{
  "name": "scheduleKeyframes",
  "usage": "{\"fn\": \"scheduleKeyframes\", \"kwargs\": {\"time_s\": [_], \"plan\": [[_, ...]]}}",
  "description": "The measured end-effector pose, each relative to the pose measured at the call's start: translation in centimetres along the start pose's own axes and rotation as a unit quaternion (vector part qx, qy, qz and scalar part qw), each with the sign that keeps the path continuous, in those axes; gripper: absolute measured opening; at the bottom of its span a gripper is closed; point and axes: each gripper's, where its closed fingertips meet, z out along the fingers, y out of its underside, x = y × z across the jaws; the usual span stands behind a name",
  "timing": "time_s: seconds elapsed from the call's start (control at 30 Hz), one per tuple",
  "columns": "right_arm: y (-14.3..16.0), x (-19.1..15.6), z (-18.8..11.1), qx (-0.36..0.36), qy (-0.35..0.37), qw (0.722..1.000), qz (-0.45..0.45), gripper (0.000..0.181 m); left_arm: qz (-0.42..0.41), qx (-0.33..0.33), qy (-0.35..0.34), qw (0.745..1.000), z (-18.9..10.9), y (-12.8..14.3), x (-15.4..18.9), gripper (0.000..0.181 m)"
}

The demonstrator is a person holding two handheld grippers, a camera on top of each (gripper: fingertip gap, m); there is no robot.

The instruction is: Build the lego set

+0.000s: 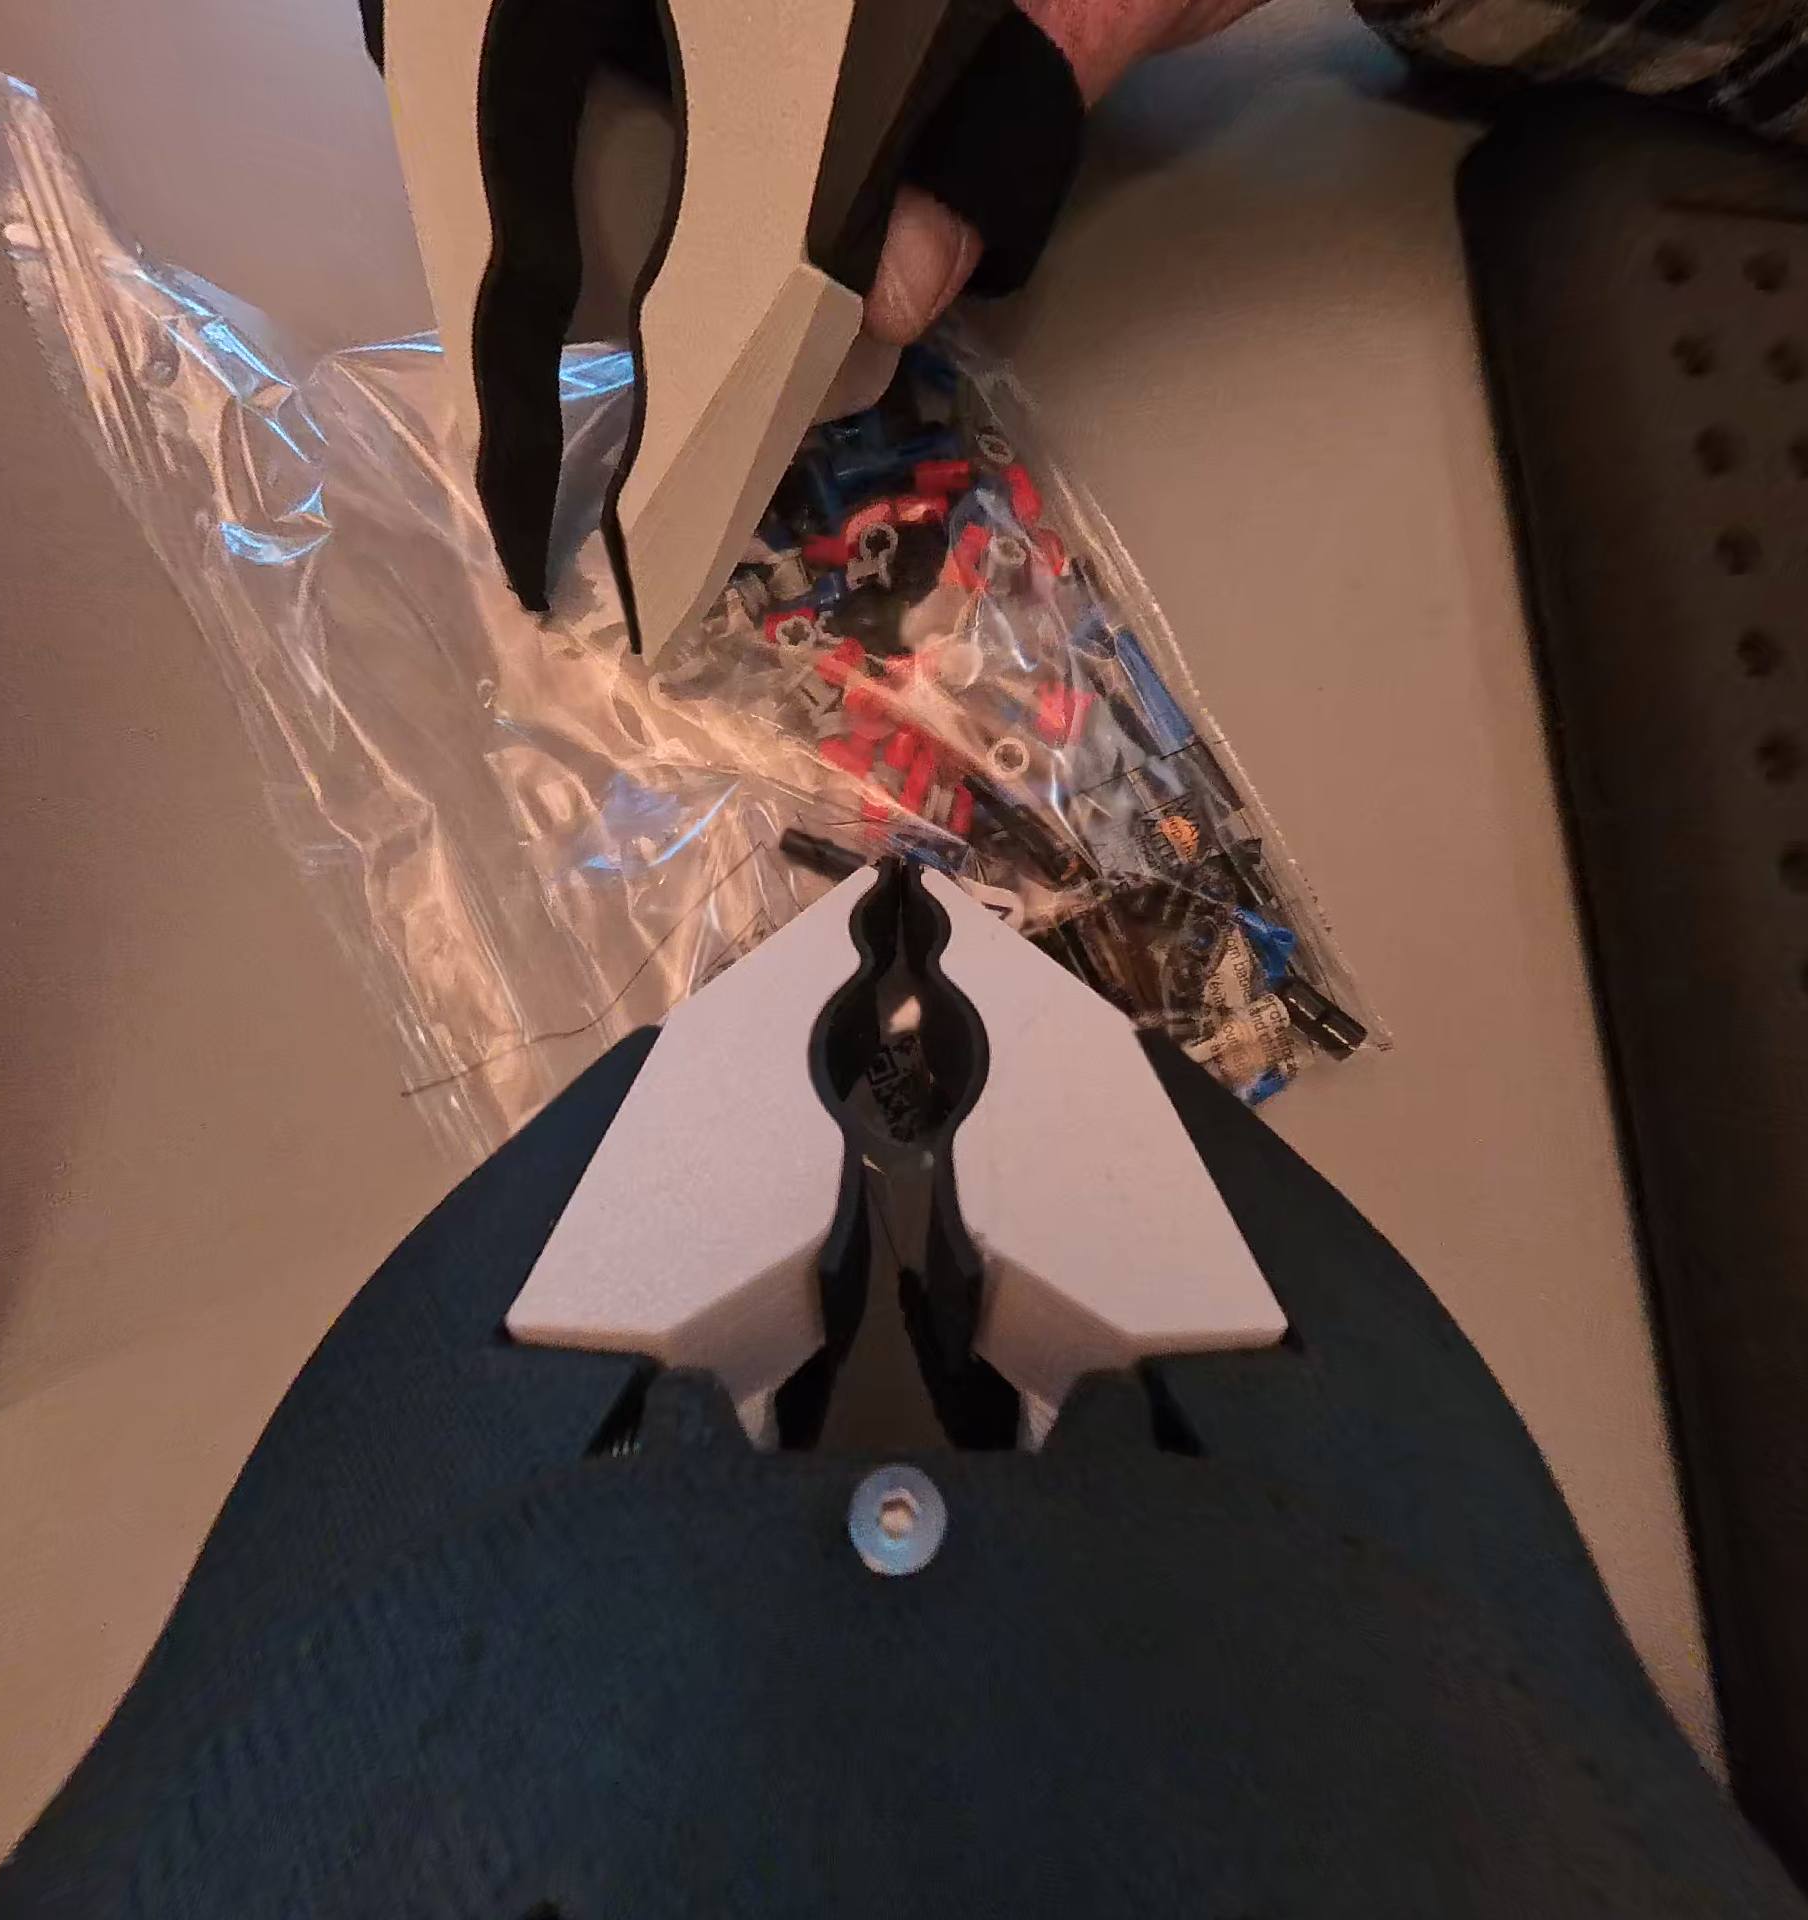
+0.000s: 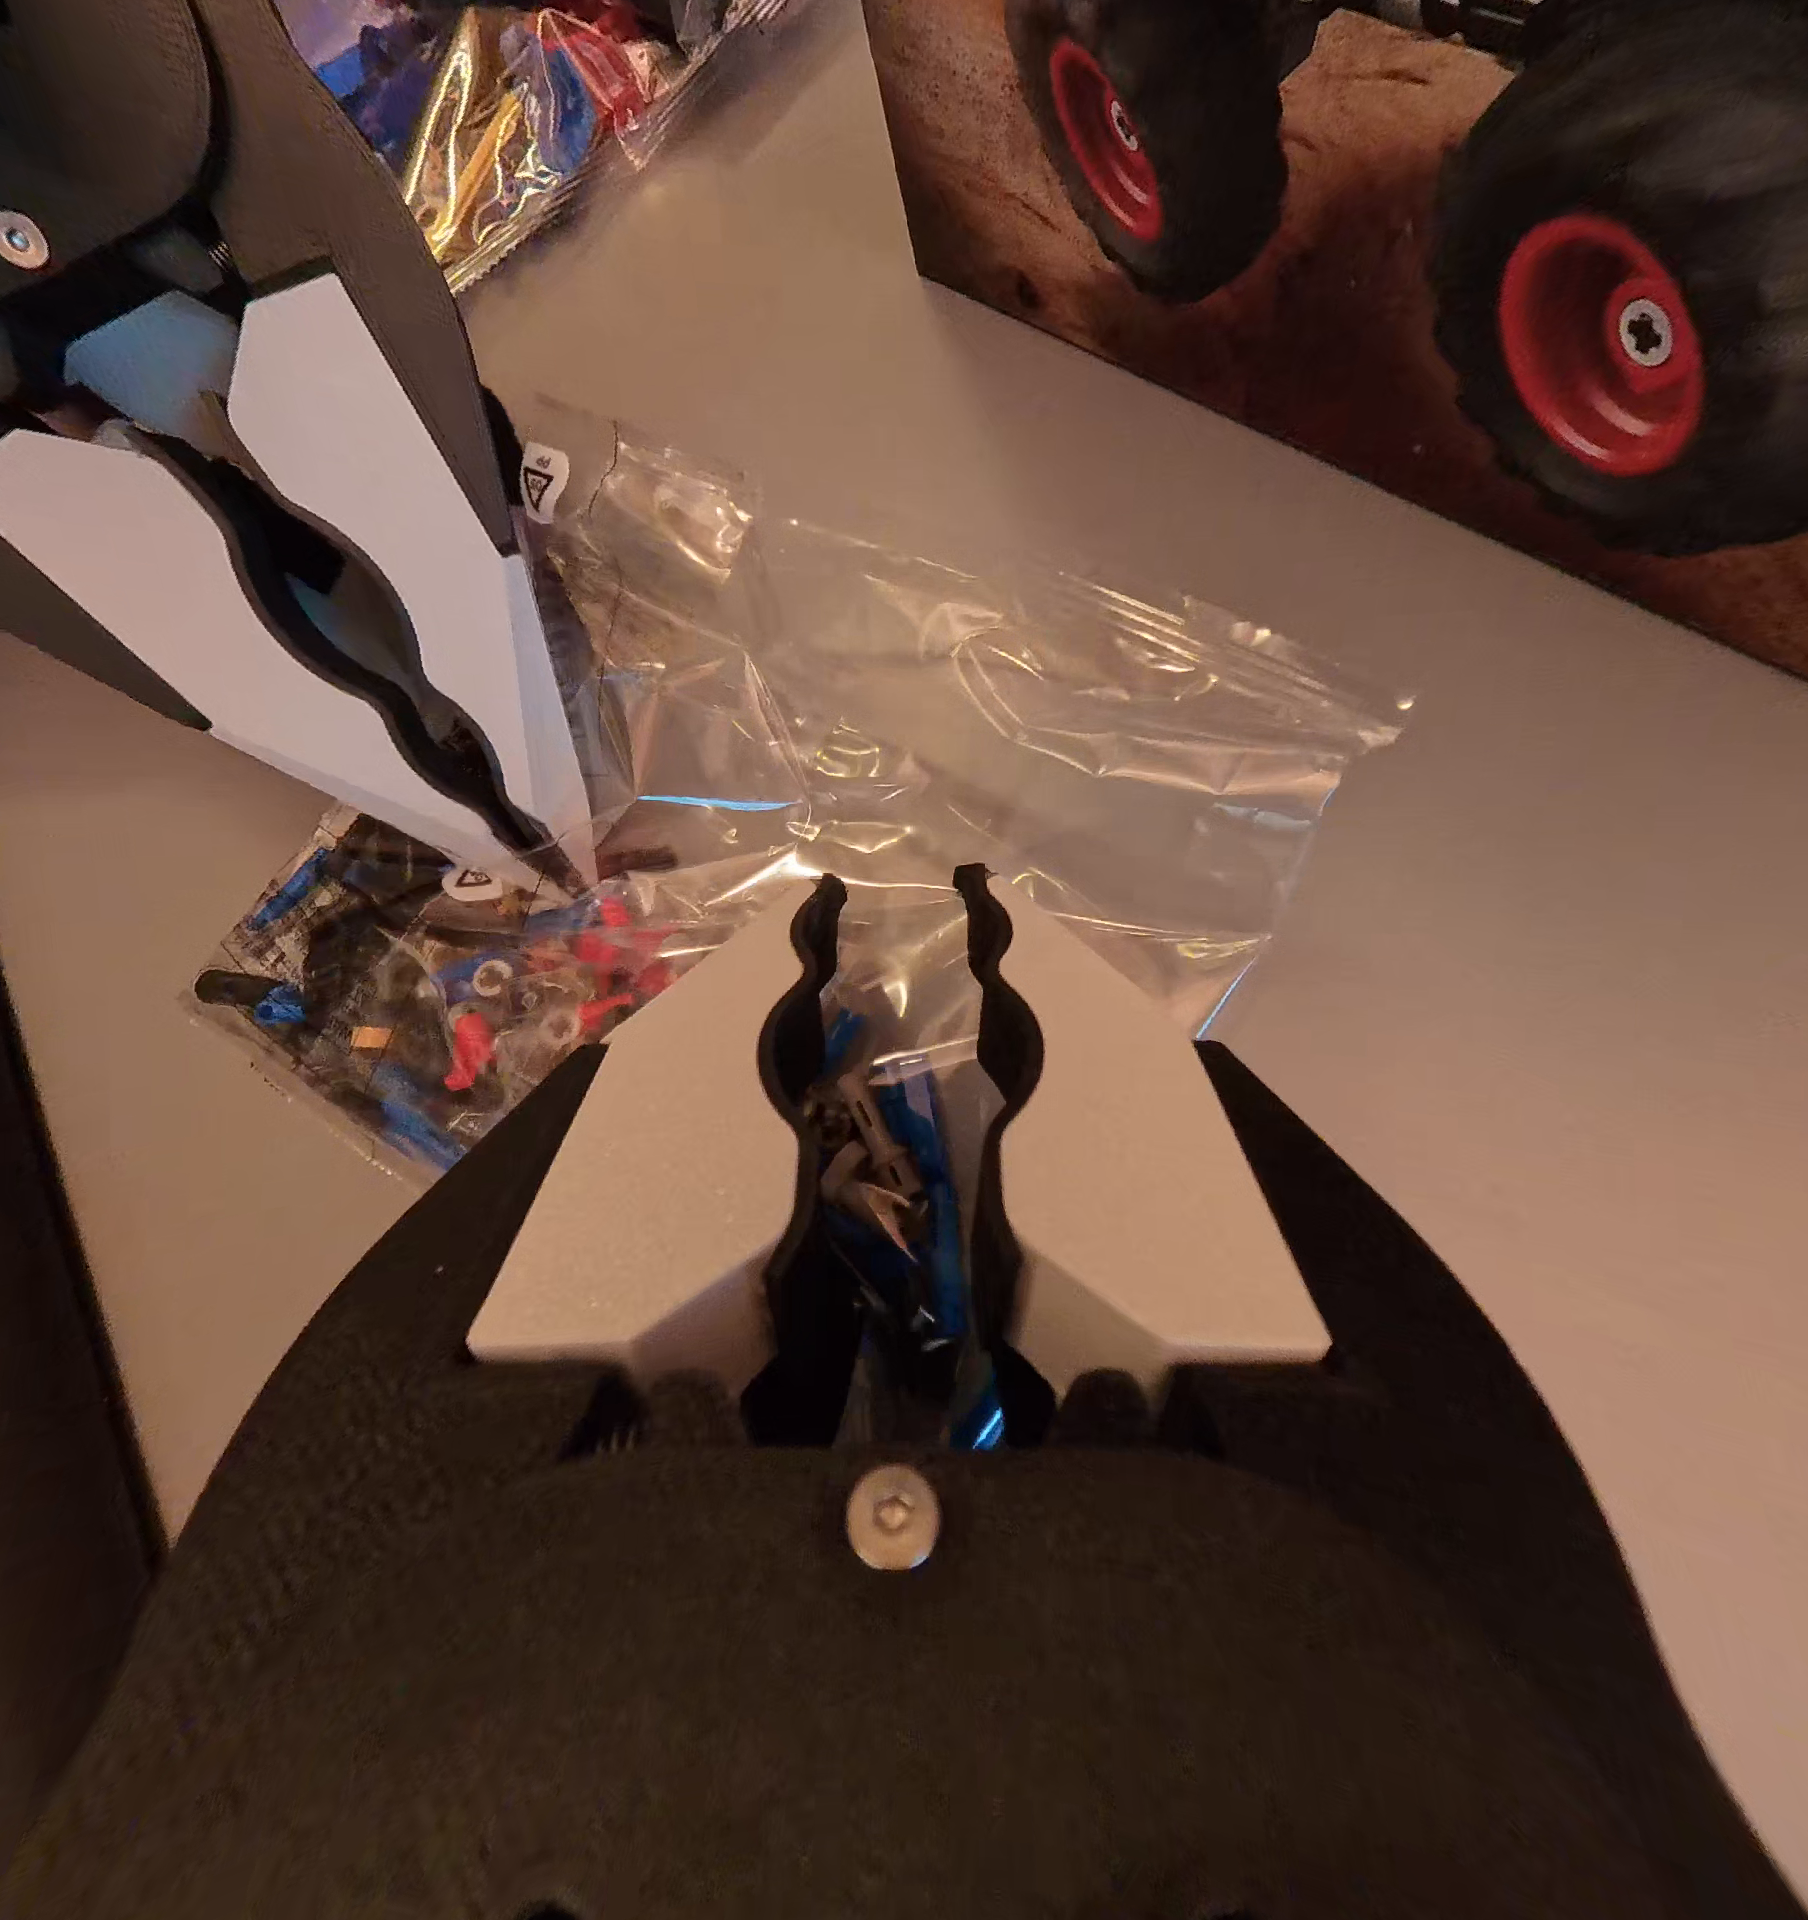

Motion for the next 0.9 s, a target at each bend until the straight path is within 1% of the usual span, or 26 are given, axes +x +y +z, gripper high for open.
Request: {"fn": "scheduleKeyframes", "kwargs": {"time_s": [0.1,0.3,0.5,0.63,0.73,0.77,0.87,0.9], "plan": [[0.0,0.0,0.0,0.000,-0.001,1.000,0.000,0.022,0.011,-0.022,-0.025,0.999,-0.5,0.4,-0.4,0.000],[0.0,0.0,0.0,0.000,0.000,1.000,-0.002,0.023,0.018,-0.005,-0.060,0.998,-2.5,-0.4,-1.4,0.000],[0.0,0.0,0.0,0.001,0.001,1.000,-0.003,0.023,0.064,-0.021,-0.114,0.991,-4.6,-1.3,-2.5,0.000],[0.0,0.1,0.0,-0.001,0.013,1.000,-0.014,0.018,0.085,-0.036,-0.143,0.985,-5.2,-1.2,-3.1,0.000],[0.3,0.4,0.0,-0.008,0.034,0.999,-0.033,0.000,0.064,-0.019,-0.165,0.984,-6.1,-1.2,-4.2,0.000],[0.3,0.4,0.0,-0.010,0.041,0.998,-0.043,0.000,0.058,-0.017,-0.174,0.983,-6.2,-0.9,-4.6,0.000],[0.4,0.5,0.0,-0.013,0.046,0.997,-0.054,0.000,0.014,0.025,-0.178,0.984,-6.2,-0.2,-4.9,0.000],[0.4,0.5,0.0,-0.013,0.047,0.997,-0.056,0.000,0.011,0.027,-0.188,0.982,-6.3,0.1,-5.2,0.000]]}}
